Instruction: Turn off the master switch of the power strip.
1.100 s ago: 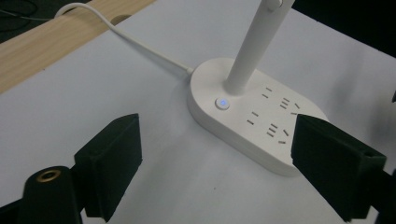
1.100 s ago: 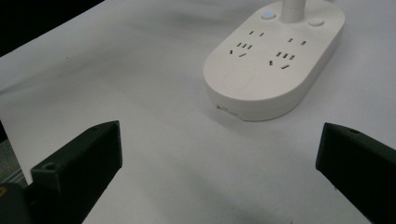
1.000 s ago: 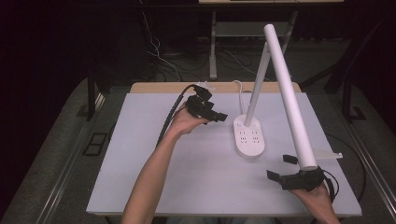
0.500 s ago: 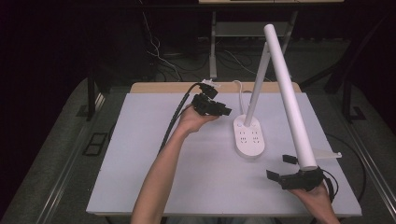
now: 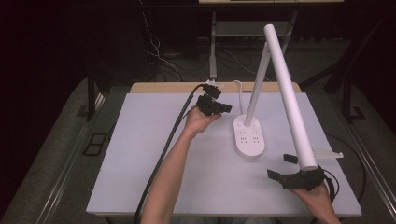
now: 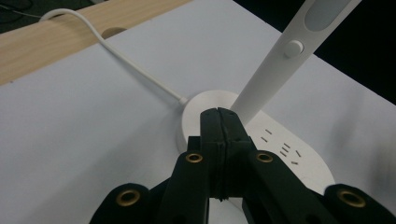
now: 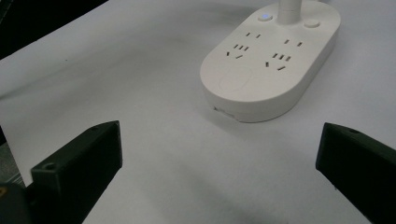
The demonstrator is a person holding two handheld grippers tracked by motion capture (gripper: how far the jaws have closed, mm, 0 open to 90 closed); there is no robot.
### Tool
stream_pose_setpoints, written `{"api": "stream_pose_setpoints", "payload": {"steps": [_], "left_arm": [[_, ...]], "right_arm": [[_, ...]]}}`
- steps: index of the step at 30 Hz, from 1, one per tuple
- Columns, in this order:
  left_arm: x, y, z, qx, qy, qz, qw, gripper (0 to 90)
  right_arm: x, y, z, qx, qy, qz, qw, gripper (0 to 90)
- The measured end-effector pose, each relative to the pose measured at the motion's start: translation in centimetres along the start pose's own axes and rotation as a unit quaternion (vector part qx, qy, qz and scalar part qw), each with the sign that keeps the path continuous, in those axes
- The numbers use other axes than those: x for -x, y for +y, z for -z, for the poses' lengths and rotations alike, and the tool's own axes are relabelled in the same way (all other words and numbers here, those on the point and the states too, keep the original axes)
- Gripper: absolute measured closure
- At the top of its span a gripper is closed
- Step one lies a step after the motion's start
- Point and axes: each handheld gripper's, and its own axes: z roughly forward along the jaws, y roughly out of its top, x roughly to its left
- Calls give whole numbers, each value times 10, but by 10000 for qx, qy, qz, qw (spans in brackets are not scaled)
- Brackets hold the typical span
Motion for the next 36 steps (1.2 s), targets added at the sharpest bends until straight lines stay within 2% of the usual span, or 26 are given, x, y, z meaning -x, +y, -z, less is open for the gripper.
{"api": "stream_pose_setpoints", "payload": {"steps": [2,9,11,12,15,20,29,36], "left_arm": [[0,-1,-3,-71,-7,-66,10000,897],[1,-5,-14,-23,-53,132,9999,897],[0,-5,-18,-24,-51,121,9999,896],[-1,-6,-18,-84,-61,53,9999,896],[-1,-8,-24,-41,-71,132,9999,896],[-1,-11,-32,-125,-50,74,9999,896],[1,-15,-44,-242,-62,122,9996,896],[2,-18,-51,-246,-60,174,9995,896]], "right_arm": [[0,0,0,2,-7,7,10000,0],[0,0,0,-8,-1,-14,10000,0],[0,0,0,-6,0,-20,10000,0],[0,0,0,-7,3,-36,10000,0],[0,1,0,-2,3,-23,10000,0],[0,1,-1,-25,3,-6,10000,0],[0,1,-1,-52,27,13,10000,0],[0,1,-2,-67,38,22,10000,0]]}}
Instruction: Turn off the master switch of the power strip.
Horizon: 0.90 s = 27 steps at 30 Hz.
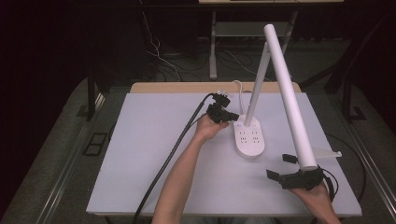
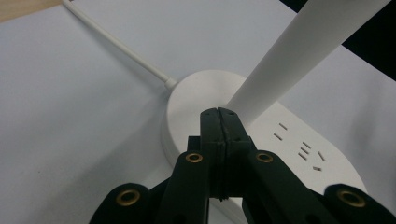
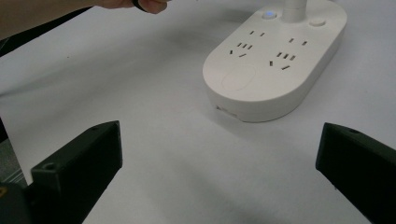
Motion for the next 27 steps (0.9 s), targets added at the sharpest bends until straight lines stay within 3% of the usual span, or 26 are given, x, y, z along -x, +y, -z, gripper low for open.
{"api": "stream_pose_setpoints", "payload": {"steps": [21,27], "left_arm": [[1,-7,-17,-190,-6,4,9998,895],[3,-7,-20,-202,-98,-27,9997,894]], "right_arm": [[0,1,0,7,34,15,10000,0],[1,1,0,-32,48,23,10000,0]]}}
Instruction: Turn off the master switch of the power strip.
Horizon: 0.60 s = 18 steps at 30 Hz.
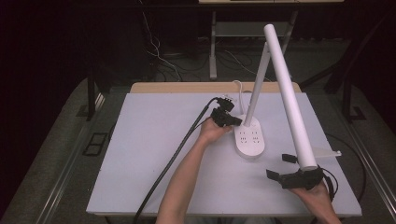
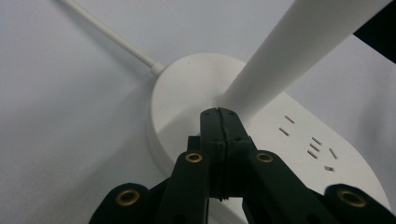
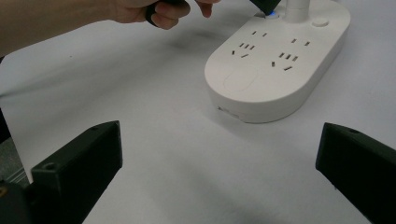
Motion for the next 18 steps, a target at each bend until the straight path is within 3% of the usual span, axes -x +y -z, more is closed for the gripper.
{"api": "stream_pose_setpoints", "payload": {"steps": [3,6,18], "left_arm": [[2,0,0,-32,48,-43,10000,895],[4,0,1,-112,142,-249,9995,897],[-1,-1,-2,-13,80,30,10000,900]], "right_arm": [[0,0,0,7,5,-5,10000,0],[0,0,0,35,-8,0,10000,0],[-1,0,0,32,-12,1,10000,0]]}}
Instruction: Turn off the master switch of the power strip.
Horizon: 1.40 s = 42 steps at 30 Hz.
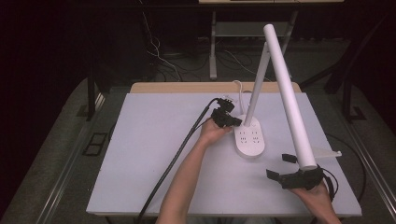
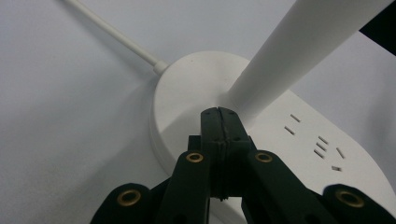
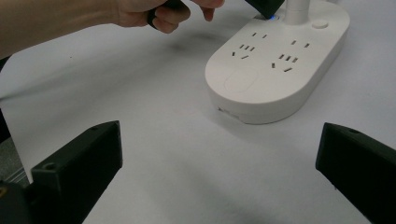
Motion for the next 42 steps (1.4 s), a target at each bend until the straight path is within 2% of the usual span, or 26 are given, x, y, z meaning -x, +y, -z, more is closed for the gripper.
{"api": "stream_pose_setpoints", "payload": {"steps": [2,4,5,7,8,10,12,18,20,21,22,24,25,28,29,30,32,33,36,37,39,42], "left_arm": [[-1,1,1,-68,-4,-47,10000,900],[-1,1,-1,-13,-31,83,10000,900],[0,1,-1,-25,-13,76,10000,900],[1,2,0,-100,47,-32,9999,900],[3,2,-1,-59,99,17,9999,900],[7,2,-1,-97,224,-150,9996,900],[9,2,-1,-98,296,-192,9993,900],[7,3,-2,-122,243,-36,9996,900],[4,3,-1,-186,157,74,9997,900],[5,4,-2,-131,157,159,9997,900],[5,4,-2,-201,175,75,9996,900],[5,3,-2,-262,80,33,9996,900],[6,3,-3,-201,103,87,9997,900],[7,2,-2,-144,124,65,9998,900],[8,2,-2,-155,161,-10,9997,900],[10,2,-2,-55,181,4,9998,900],[9,3,2,-138,231,-219,9994,900],[9,3,3,-107,243,-171,9995,900],[6,2,7,-69,229,-214,9995,900],[5,3,12,109,159,-146,9997,900],[5,4,15,161,168,-150,9996,900],[8,6,24,102,147,-267,9995,900]], "right_arm": [[0,0,0,-7,0,-22,10000,0],[-1,0,0,-2,-5,-10,10000,0],[-1,0,0,0,-4,-18,10000,0],[-1,0,0,16,-3,-9,10000,0],[-2,1,0,21,-6,-10,10000,0],[-2,1,0,35,-2,5,10000,0],[-2,1,0,31,-5,25,10000,0],[-2,1,0,49,-8,12,10000,0],[-2,1,0,48,-6,-7,10000,0],[-2,1,1,53,-6,-14,10000,0],[-2,1,1,71,-12,10,10000,0],[-2,1,1,80,-18,13,10000,0],[-1,1,1,84,-18,11,10000,0],[-2,1,1,78,-24,10,10000,0],[-2,1,1,72,-16,6,10000,0],[-2,1,1,80,-12,6,10000,0],[-1,1,2,98,-6,-1,10000,0],[0,0,2,110,-8,21,9999,0],[3,0,2,118,-12,-63,9999,0],[3,0,3,120,-13,-67,9999,0],[4,0,3,120,-24,-68,9999,0],[3,-2,4,139,-59,-98,9998,0]]}}
